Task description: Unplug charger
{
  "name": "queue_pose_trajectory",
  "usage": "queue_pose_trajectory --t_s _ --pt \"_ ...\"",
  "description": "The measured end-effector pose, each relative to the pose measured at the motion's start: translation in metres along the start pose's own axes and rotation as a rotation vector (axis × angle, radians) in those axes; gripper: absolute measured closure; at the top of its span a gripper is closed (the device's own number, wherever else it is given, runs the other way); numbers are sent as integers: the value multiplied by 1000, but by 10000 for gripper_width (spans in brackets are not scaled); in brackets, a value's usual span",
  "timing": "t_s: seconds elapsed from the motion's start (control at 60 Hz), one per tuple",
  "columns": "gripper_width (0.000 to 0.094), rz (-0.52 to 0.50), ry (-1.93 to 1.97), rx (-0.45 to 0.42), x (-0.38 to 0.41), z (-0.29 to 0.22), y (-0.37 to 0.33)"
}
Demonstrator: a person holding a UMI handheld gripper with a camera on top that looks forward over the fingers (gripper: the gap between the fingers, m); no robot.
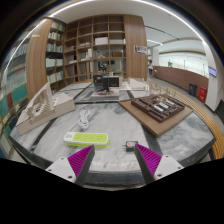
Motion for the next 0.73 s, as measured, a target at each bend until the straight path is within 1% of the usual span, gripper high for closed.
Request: queue_pose_trajectory --t_s 0.1,0.217,0.35,0.433,0.533,0.65,0.733 --pt "103 -35 11 -38 28 6 -53" --pt "102 -79 -11 -92 57 13 -98" --pt "94 -72 -103 -153 69 9 -126" --pt "92 -100 -88 -180 71 4 -134" --pt "90 -120 -105 -162 73 7 -136" --pt "88 -121 -56 -176 66 15 -133" --pt "102 -154 6 -151 63 25 -125"
Point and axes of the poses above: the point between the fingertips, and its own axes, seen from behind it with the camera up: x to the left, z down, y forward, the way the camera looks, the point moved 10 cm from there along -y, backward, against the way the camera looks, and after that the axes turned 10 degrees about -y, right-handed, at the moved point
